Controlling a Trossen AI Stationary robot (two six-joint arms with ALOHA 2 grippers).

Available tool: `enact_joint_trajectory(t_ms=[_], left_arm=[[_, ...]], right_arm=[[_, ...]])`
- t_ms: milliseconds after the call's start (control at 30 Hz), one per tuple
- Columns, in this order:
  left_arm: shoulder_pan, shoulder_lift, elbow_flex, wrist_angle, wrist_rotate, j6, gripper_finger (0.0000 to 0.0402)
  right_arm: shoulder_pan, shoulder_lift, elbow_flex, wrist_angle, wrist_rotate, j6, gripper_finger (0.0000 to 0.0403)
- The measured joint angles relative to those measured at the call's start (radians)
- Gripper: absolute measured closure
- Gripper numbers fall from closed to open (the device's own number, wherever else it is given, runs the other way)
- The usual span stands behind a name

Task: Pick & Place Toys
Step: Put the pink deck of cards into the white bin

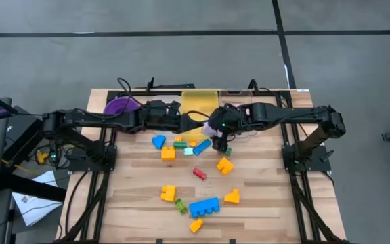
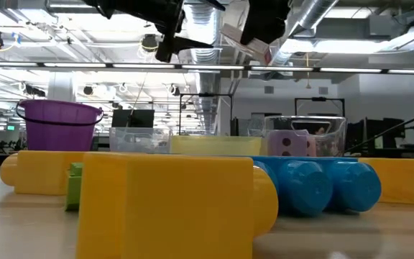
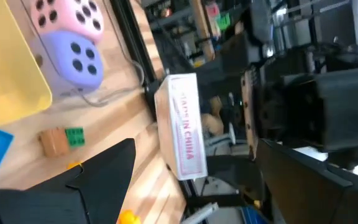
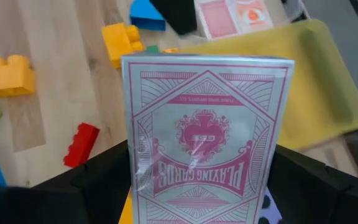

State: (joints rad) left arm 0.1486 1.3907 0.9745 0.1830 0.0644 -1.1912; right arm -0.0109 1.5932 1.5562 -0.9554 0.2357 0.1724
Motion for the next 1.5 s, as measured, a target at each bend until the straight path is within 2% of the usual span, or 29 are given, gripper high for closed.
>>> enact_joint_trajectory(t_ms=[467, 633, 933, 1300, 1500], left_arm=[[0.0, 0.014, 0.0, 0.007, 0.105, 0.005, 0.007], [0.0, 0.013, 0.0, -0.035, 0.11, 0.006, 0.0087], [0.003, 0.013, 0.0, -0.041, 0.076, 0.023, 0.0165], [0.004, 0.01, 0.001, -0.042, 0.073, 0.023, 0.0341], [0.005, 0.005, 0.001, -0.046, 0.082, 0.029, 0.0343]], right_arm=[[-0.005, 0.0, 0.0, 0.117, -0.056, -0.15, 0.0081], [-0.005, -0.001, 0.0, 0.14, -0.062, -0.173, 0.0081], [-0.005, -0.001, -0.001, 0.138, -0.077, -0.173, 0.0081], [-0.003, -0.001, -0.002, 0.178, -0.07, -0.173, 0.0081], [-0.003, -0.001, -0.002, 0.189, -0.072, -0.127, 0.0081]])
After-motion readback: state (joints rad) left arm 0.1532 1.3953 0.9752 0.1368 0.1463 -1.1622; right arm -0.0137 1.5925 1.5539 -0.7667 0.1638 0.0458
